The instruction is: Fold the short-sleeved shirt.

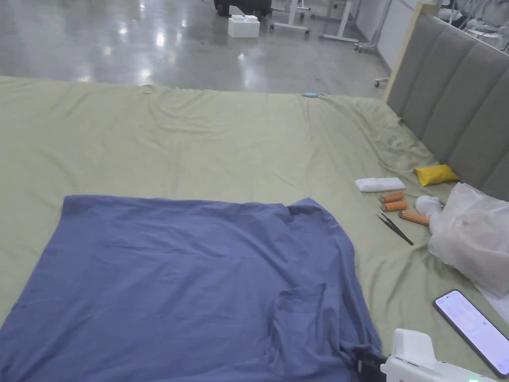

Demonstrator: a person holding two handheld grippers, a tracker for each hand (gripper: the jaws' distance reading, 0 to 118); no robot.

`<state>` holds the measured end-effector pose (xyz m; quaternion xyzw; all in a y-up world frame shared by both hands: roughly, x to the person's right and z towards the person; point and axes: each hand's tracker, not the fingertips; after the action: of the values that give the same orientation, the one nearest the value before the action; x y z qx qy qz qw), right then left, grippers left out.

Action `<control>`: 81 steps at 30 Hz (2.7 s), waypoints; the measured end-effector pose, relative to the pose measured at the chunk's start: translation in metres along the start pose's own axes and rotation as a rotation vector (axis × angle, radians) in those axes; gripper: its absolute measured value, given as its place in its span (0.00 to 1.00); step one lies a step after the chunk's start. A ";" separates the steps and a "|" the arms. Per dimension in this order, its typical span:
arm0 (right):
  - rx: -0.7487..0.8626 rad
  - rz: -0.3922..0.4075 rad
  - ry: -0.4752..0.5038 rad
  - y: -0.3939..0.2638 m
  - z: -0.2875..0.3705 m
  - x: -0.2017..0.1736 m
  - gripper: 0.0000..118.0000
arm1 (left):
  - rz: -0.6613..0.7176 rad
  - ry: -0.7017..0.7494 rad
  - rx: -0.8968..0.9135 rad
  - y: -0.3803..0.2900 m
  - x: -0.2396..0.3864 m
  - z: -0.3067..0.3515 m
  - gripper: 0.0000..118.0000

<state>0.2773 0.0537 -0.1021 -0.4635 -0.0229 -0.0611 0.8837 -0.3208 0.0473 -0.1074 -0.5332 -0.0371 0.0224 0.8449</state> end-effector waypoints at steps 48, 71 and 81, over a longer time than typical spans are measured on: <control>0.827 0.164 0.106 0.037 0.200 -0.087 0.02 | -0.073 0.043 1.155 0.013 0.087 0.249 0.10; 0.616 0.097 0.106 0.016 0.164 -0.073 0.00 | 0.179 -0.090 0.422 0.121 0.008 -0.011 0.61; 0.494 0.038 0.023 0.016 0.132 -0.049 0.00 | 0.122 0.041 0.274 0.139 0.000 -0.088 0.34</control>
<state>0.2329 0.1755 -0.0447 -0.2329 -0.0186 -0.0424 0.9714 -0.3130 0.0276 -0.2708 -0.4145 0.0160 0.0678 0.9074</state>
